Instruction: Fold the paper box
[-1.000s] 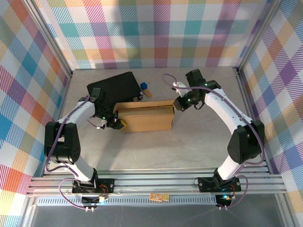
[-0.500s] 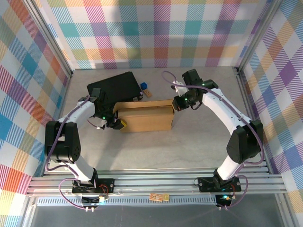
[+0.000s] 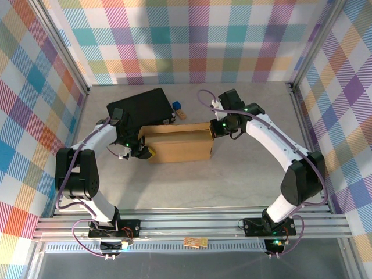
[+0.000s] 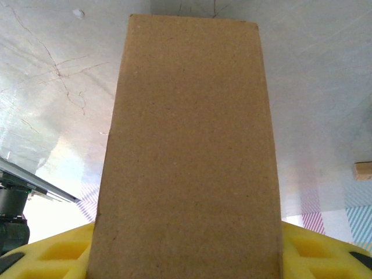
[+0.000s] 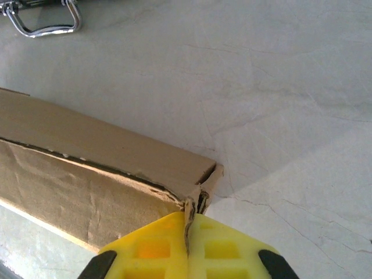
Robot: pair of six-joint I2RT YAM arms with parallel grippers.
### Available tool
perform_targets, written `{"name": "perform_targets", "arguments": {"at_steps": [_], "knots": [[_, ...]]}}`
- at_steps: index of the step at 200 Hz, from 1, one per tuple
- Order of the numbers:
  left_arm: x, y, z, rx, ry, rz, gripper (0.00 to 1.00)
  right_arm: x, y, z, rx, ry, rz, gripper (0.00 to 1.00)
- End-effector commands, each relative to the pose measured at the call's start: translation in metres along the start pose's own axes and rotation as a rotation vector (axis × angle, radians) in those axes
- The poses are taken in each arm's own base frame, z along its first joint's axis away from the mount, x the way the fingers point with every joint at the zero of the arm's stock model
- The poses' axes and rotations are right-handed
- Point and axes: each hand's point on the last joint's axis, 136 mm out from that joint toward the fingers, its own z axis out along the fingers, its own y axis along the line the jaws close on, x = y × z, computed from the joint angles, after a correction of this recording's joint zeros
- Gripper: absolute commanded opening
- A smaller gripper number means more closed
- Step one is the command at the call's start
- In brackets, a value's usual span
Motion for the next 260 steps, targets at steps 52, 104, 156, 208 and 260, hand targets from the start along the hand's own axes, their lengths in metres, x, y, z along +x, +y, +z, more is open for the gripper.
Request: {"name": "perform_targets", "arguments": {"at_steps": [52,104,156,208,260], "knots": [[-0.044,0.008,0.005,-0.020,-0.194,-0.089,0.25,0.013,0.011,-0.003,-0.036,0.027,0.002,0.13],[-0.042,0.005,0.003,-0.020,-0.196,-0.079,0.24,0.000,0.013,-0.025,-0.138,0.104,0.013,0.44],[-0.042,0.004,0.002,-0.017,-0.198,-0.079,0.23,-0.001,0.011,-0.030,-0.140,0.152,-0.019,0.43],[-0.043,0.003,0.002,-0.018,-0.199,-0.077,0.23,-0.004,0.004,-0.024,-0.103,0.168,-0.050,0.30],[-0.043,0.005,0.002,-0.018,-0.197,-0.077,0.23,-0.016,0.002,-0.018,-0.090,0.159,-0.049,0.18]]}}
